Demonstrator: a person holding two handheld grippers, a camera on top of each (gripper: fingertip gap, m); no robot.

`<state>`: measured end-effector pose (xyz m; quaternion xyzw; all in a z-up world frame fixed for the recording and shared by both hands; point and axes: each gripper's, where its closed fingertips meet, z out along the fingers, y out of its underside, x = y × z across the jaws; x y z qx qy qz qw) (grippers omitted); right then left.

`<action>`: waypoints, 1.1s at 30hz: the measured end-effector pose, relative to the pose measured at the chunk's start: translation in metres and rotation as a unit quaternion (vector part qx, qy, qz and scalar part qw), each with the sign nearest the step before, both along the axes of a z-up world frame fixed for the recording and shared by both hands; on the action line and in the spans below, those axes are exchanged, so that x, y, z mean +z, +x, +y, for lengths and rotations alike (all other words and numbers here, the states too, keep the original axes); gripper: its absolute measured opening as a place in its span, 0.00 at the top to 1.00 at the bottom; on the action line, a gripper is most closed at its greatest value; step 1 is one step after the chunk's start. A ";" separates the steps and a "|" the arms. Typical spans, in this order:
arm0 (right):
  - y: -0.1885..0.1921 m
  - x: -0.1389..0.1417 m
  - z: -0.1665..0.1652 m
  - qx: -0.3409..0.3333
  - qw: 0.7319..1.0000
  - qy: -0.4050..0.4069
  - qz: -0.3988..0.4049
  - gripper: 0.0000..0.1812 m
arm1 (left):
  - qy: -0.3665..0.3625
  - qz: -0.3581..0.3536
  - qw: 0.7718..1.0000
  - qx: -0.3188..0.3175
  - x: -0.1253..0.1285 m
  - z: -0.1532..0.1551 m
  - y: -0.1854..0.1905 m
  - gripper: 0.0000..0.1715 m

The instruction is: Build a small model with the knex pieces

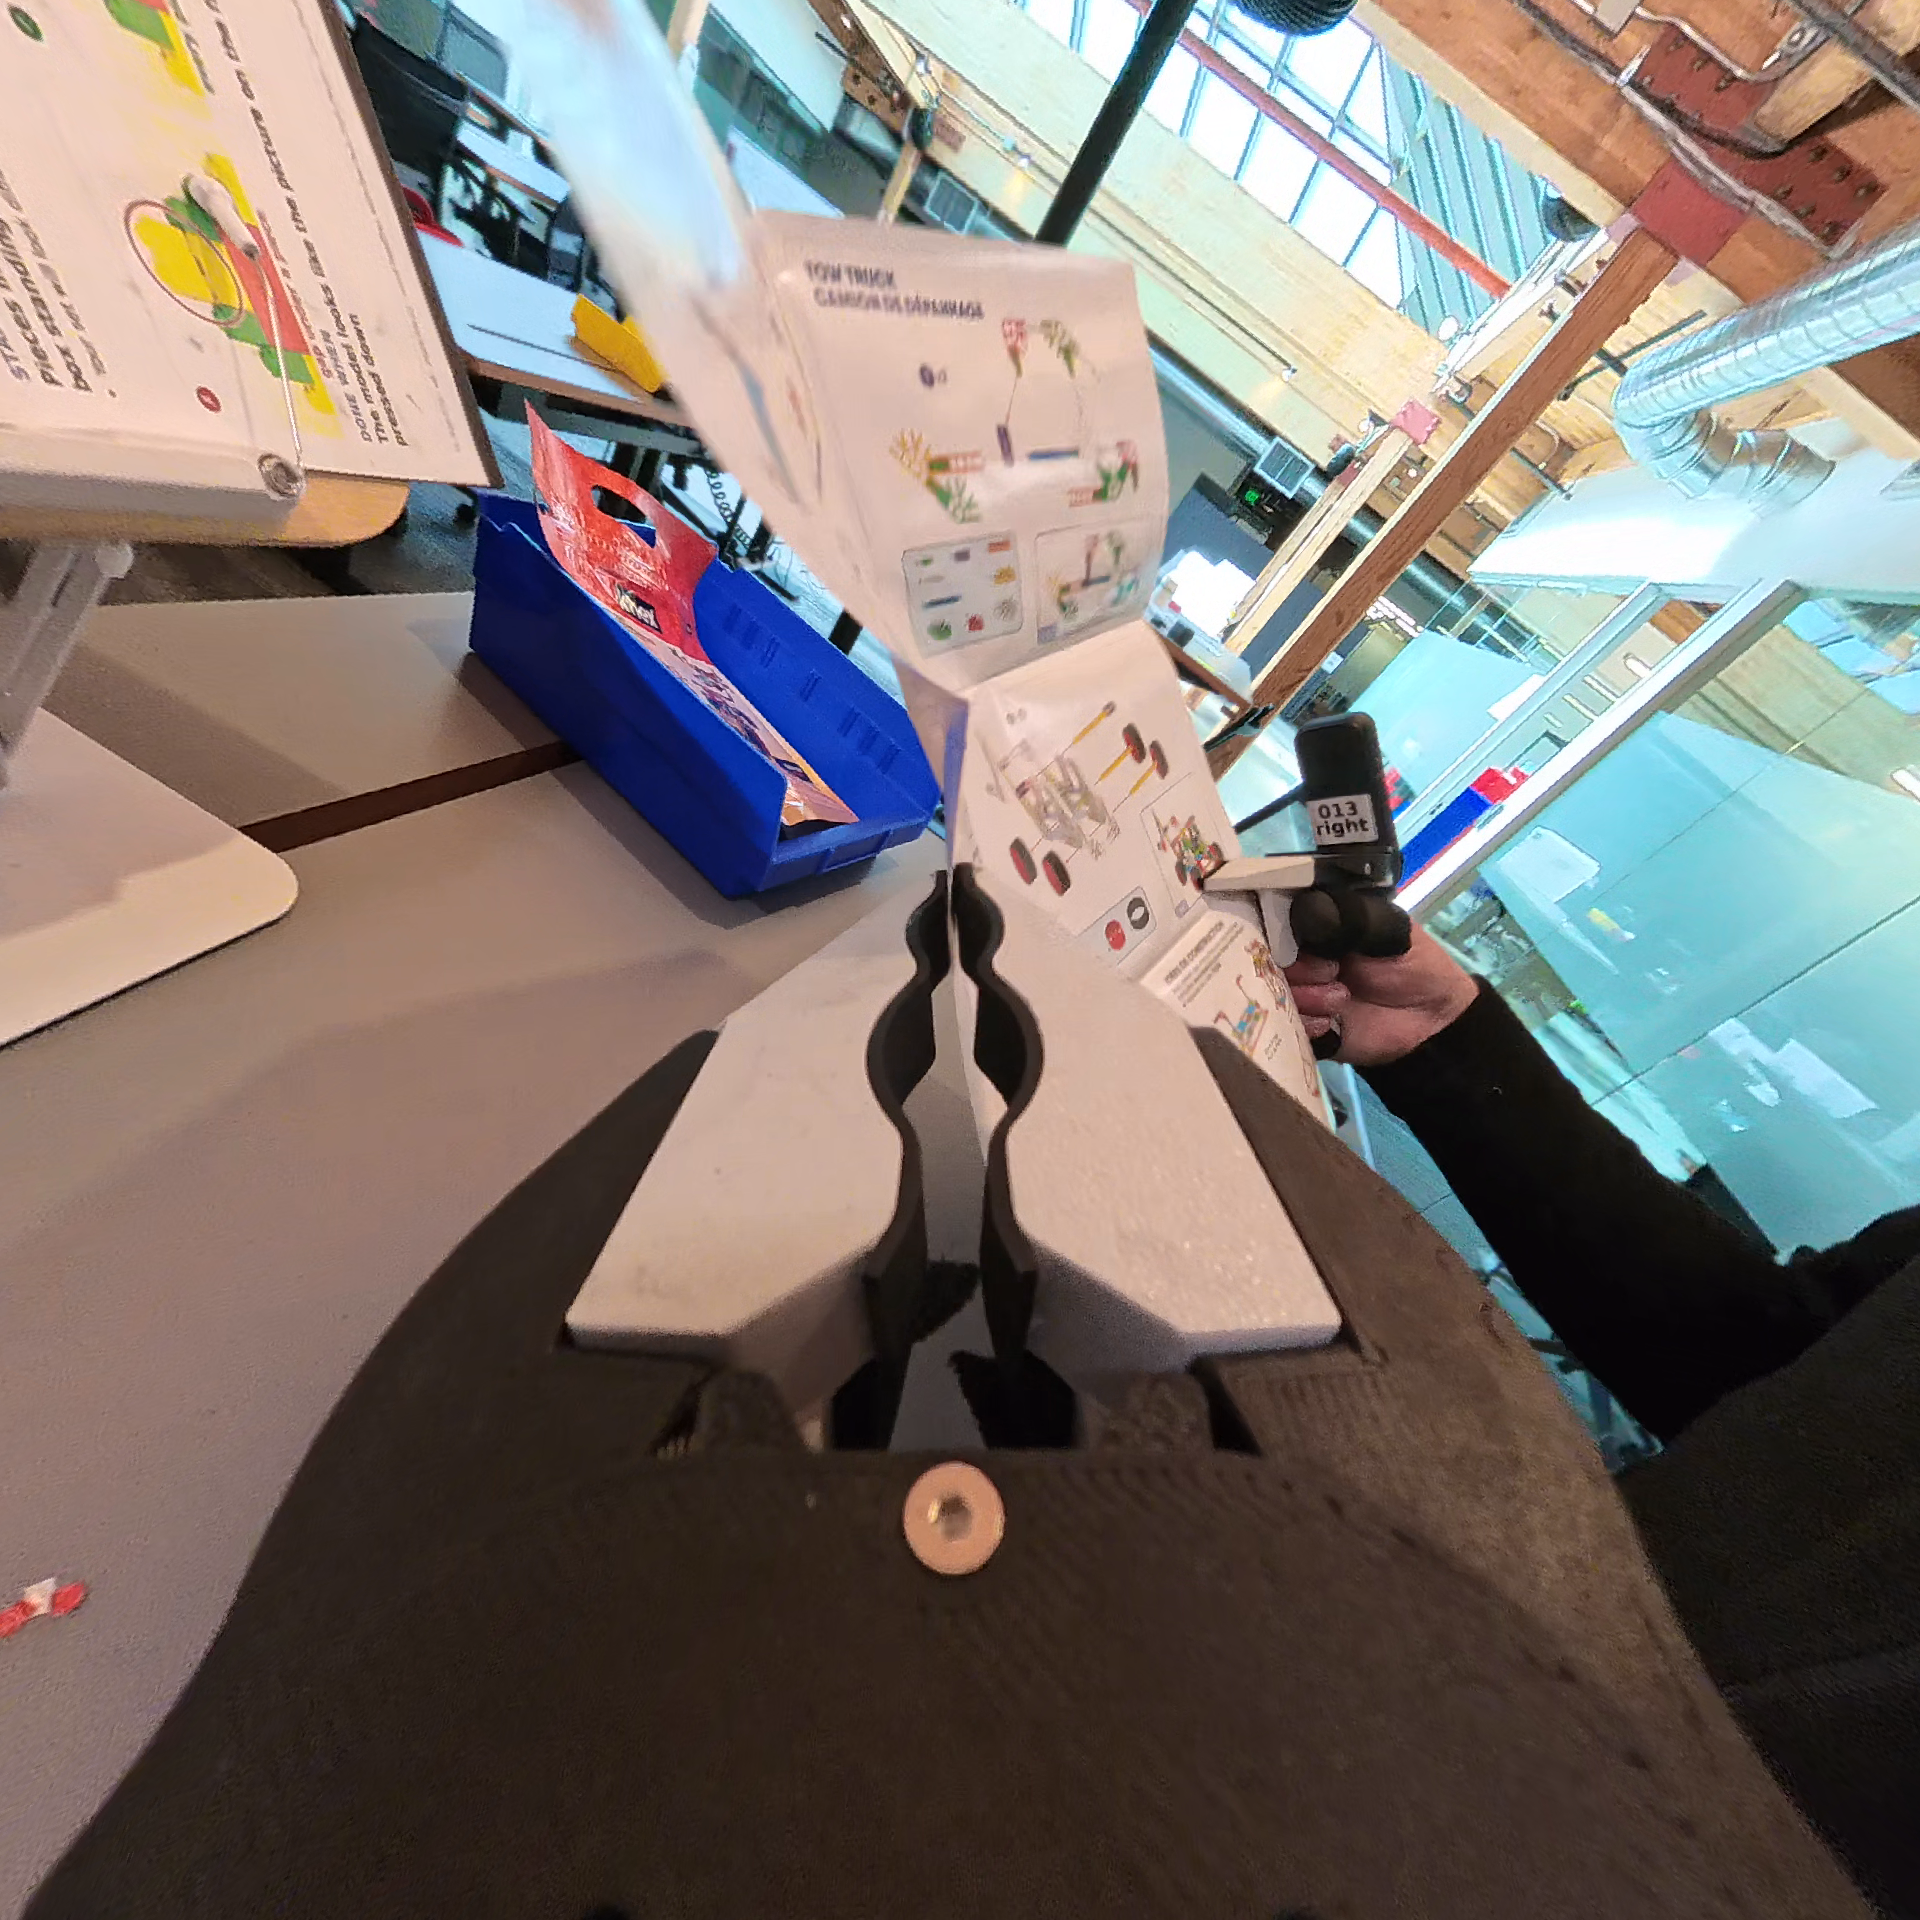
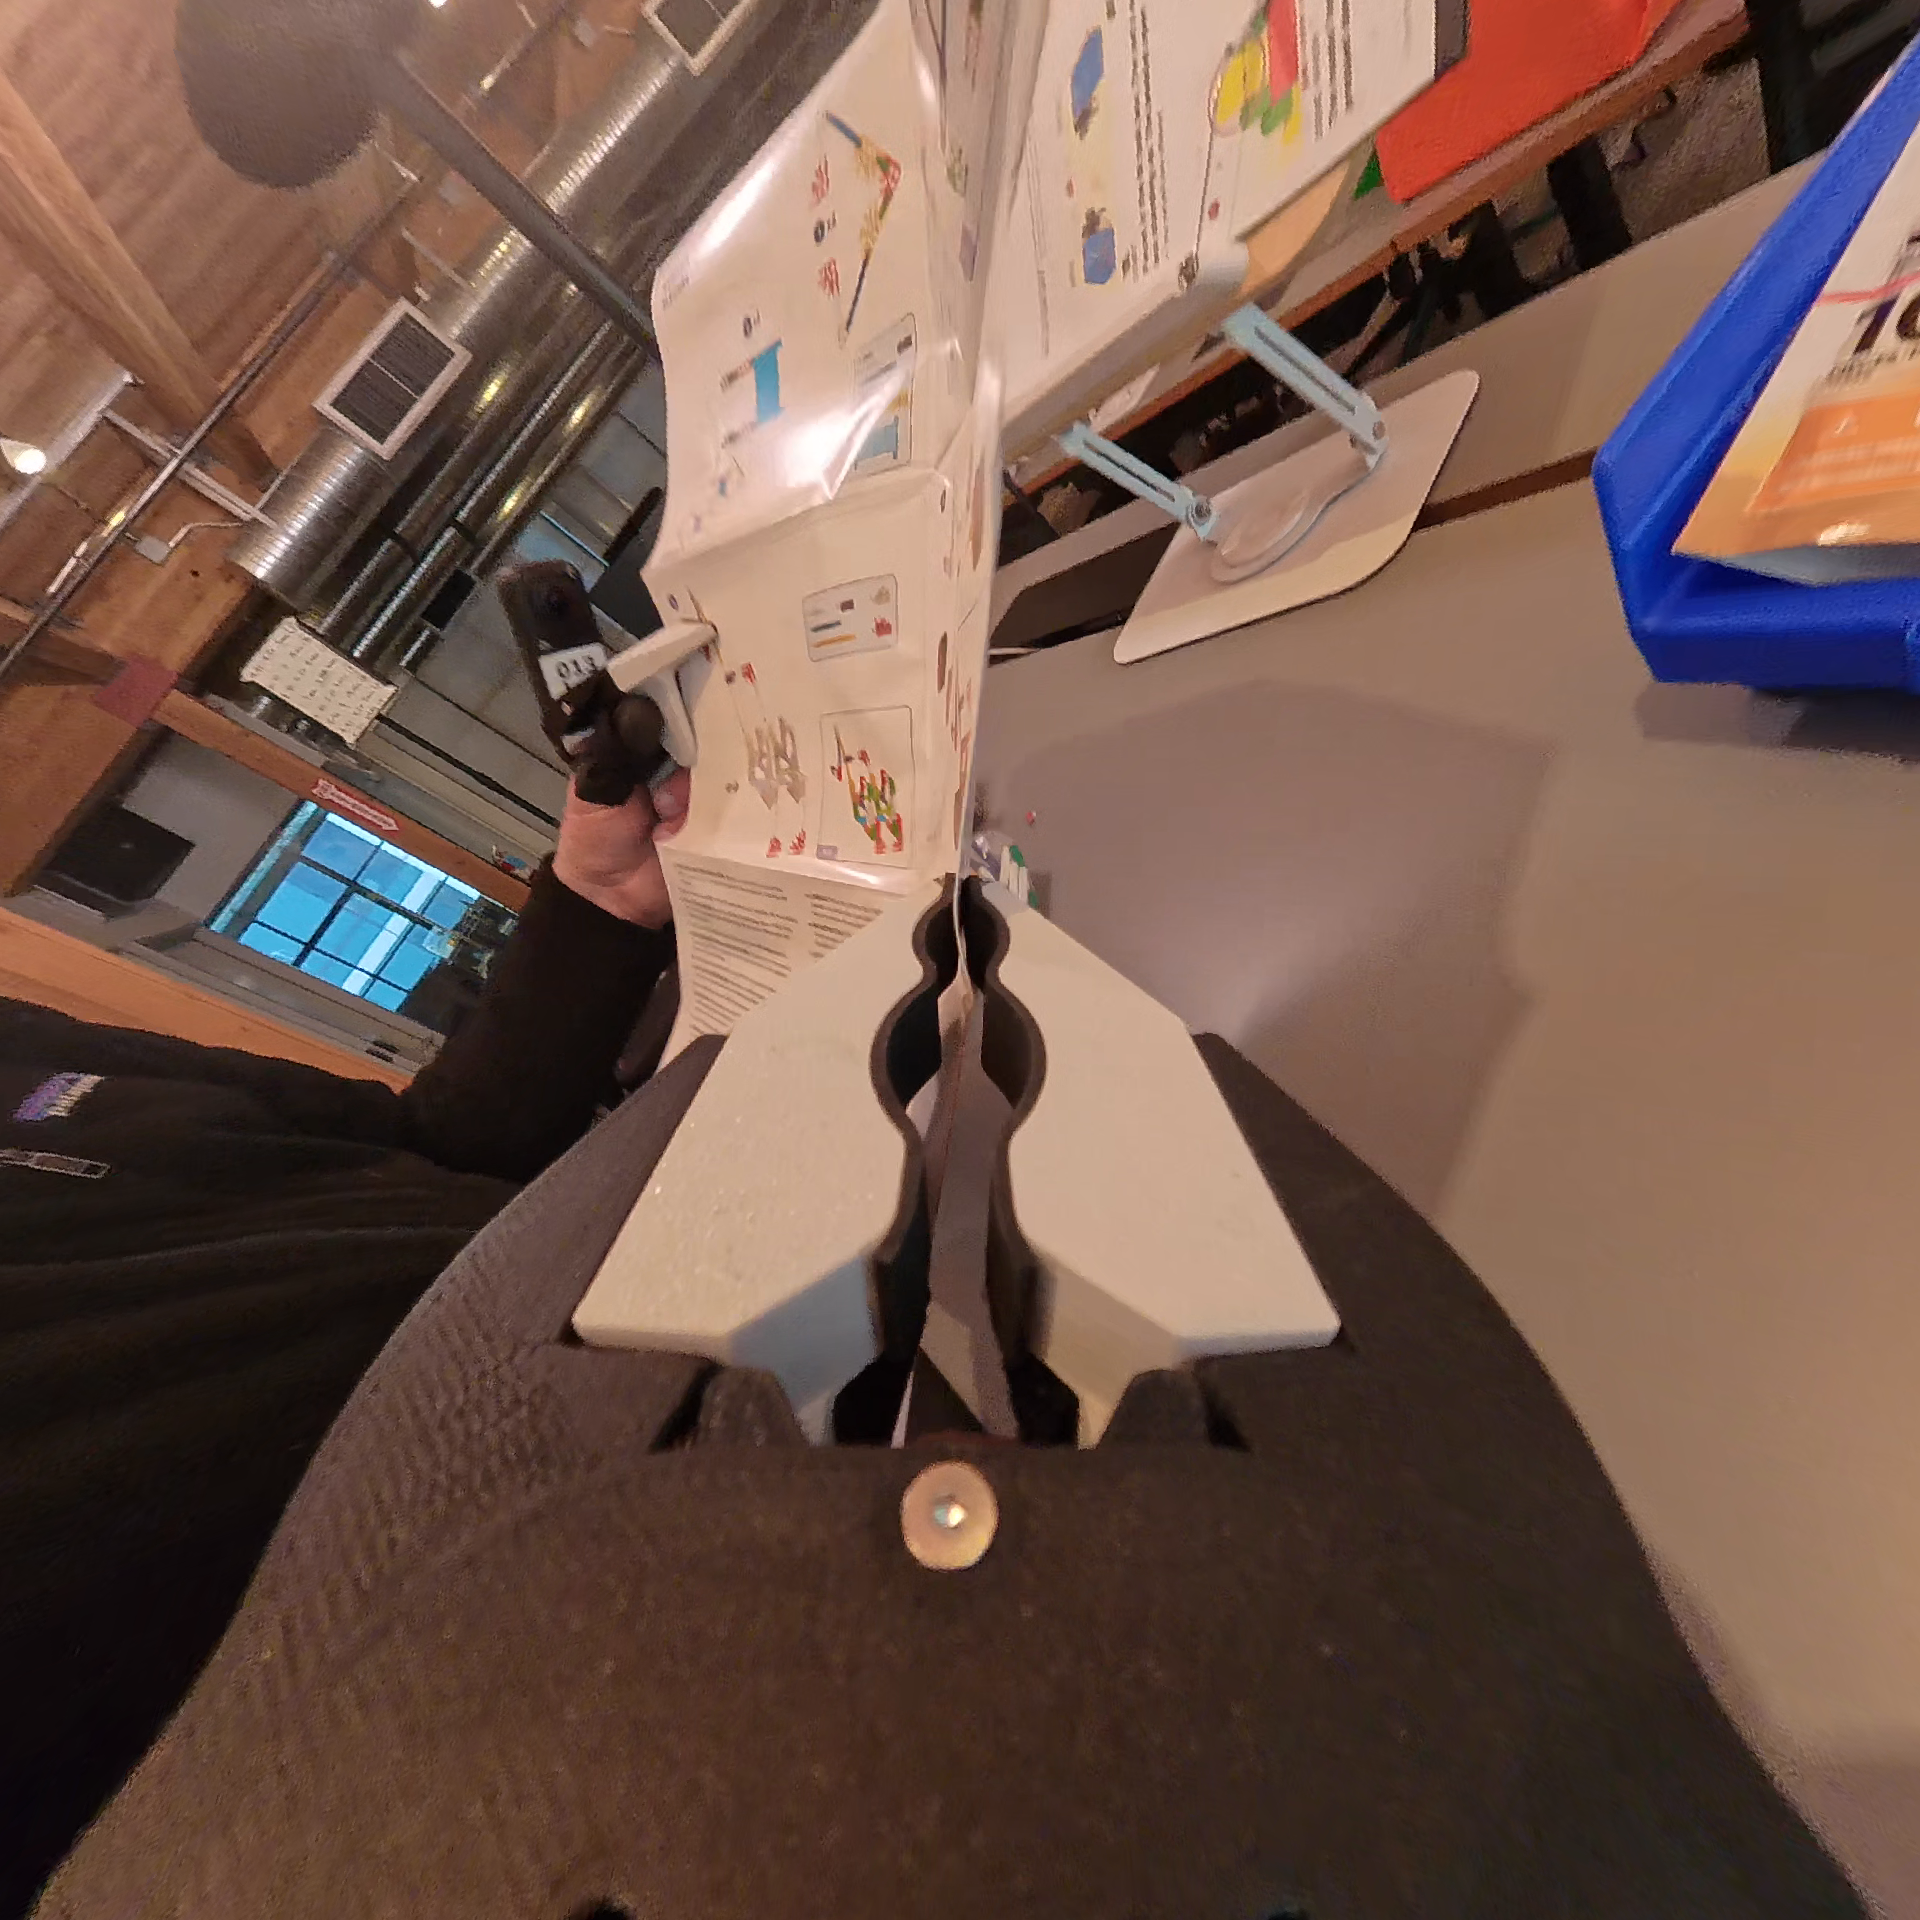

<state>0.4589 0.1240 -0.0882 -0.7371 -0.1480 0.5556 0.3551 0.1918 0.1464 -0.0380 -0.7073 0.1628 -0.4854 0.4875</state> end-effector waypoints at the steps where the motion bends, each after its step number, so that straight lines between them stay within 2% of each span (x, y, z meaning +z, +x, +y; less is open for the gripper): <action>1: -0.004 -0.007 -0.003 0.002 1.000 0.000 -0.007 1.00 | 0.004 0.007 1.000 0.002 0.002 -0.001 -0.001 1.00; 8: -0.032 -0.028 -0.022 0.023 1.000 0.006 -0.012 1.00 | 0.027 0.051 0.998 0.014 0.011 -0.003 -0.006 1.00; 21: -0.069 -0.048 -0.050 0.070 0.997 0.032 -0.025 0.85 | 0.108 0.119 0.987 0.029 0.050 -0.016 -0.011 1.00; 23: -0.069 -0.042 -0.051 0.072 0.996 0.052 -0.015 0.83 | 0.138 0.121 0.983 0.020 0.060 -0.021 -0.012 1.00; 26: -0.061 -0.017 -0.054 0.083 0.991 0.101 0.038 0.79 | 0.173 0.123 0.977 0.016 0.074 -0.027 -0.020 1.00; 30: -0.040 0.014 -0.058 0.103 0.976 0.141 0.127 0.78 | 0.233 0.102 0.967 0.004 0.096 -0.038 -0.041 1.00; 33: -0.023 0.032 -0.054 0.089 0.969 0.173 0.152 0.77 | 0.281 0.093 0.955 0.009 0.115 -0.045 -0.060 1.00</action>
